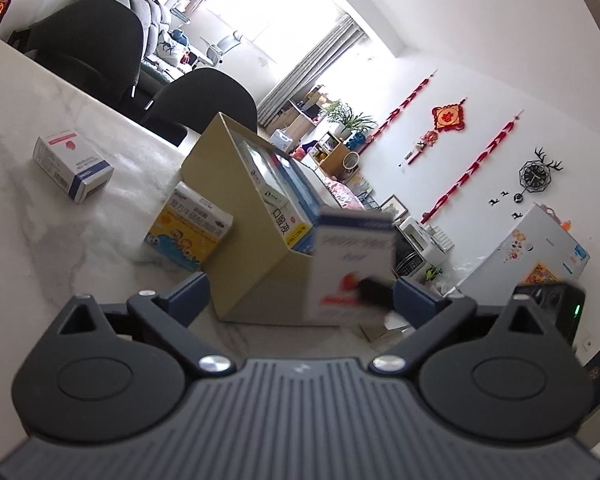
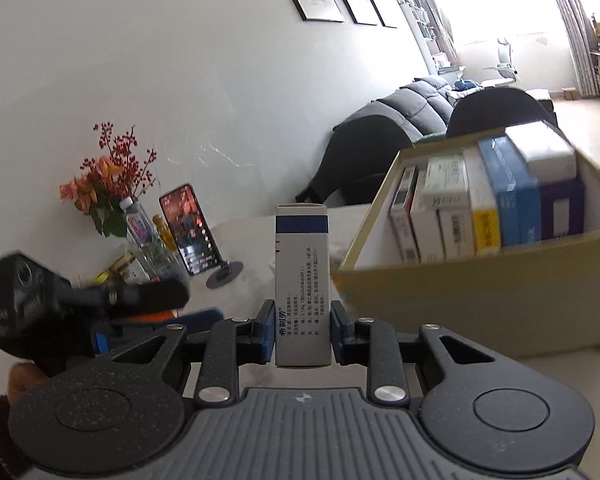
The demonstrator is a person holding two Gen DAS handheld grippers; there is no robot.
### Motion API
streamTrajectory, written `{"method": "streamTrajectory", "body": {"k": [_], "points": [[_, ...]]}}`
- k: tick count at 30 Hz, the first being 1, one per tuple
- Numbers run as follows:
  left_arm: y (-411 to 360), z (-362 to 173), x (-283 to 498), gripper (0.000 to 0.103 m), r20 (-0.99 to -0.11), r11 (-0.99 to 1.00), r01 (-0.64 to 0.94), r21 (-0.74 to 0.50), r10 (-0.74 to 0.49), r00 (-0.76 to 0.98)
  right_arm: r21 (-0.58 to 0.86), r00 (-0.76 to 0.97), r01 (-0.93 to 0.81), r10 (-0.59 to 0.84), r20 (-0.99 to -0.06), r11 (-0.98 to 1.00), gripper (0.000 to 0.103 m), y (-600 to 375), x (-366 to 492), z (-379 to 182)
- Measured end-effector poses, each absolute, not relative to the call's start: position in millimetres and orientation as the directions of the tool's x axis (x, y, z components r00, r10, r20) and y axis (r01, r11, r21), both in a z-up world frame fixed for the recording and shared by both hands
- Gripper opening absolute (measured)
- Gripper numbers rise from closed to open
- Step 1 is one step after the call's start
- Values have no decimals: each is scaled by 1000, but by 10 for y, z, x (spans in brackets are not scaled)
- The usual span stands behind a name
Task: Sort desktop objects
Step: 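Carry the strawberry box over the beige box with the right gripper, then lower the strawberry box into the beige box beside the dark blue box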
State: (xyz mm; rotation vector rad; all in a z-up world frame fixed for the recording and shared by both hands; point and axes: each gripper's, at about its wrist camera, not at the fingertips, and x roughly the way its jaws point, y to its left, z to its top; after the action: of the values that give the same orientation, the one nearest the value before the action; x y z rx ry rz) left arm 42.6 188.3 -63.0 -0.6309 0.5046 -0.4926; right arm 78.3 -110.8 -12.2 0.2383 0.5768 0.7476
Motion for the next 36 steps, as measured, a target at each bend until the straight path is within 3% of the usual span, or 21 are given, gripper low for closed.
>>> {"method": "streamTrajectory", "body": {"k": [8, 16, 28, 36], "points": [[1915, -730, 495, 101, -319, 706, 236, -667, -557, 767, 293, 658, -483, 562, -501, 825, 30, -1519, 1372, 285], [1944, -743, 501, 101, -321, 703, 234, -671, -561, 763, 201, 646, -361, 399, -650, 911, 30, -1736, 1889, 177], [1941, -736, 496, 101, -337, 709, 230, -667, -562, 756, 45, 488, -290, 188, -852, 956, 30, -1548, 2460, -168], [1984, -753, 507, 101, -347, 714, 210, -668, -549, 761, -14, 386, -340, 126, -914, 940, 30, -1489, 2699, -116]]}}
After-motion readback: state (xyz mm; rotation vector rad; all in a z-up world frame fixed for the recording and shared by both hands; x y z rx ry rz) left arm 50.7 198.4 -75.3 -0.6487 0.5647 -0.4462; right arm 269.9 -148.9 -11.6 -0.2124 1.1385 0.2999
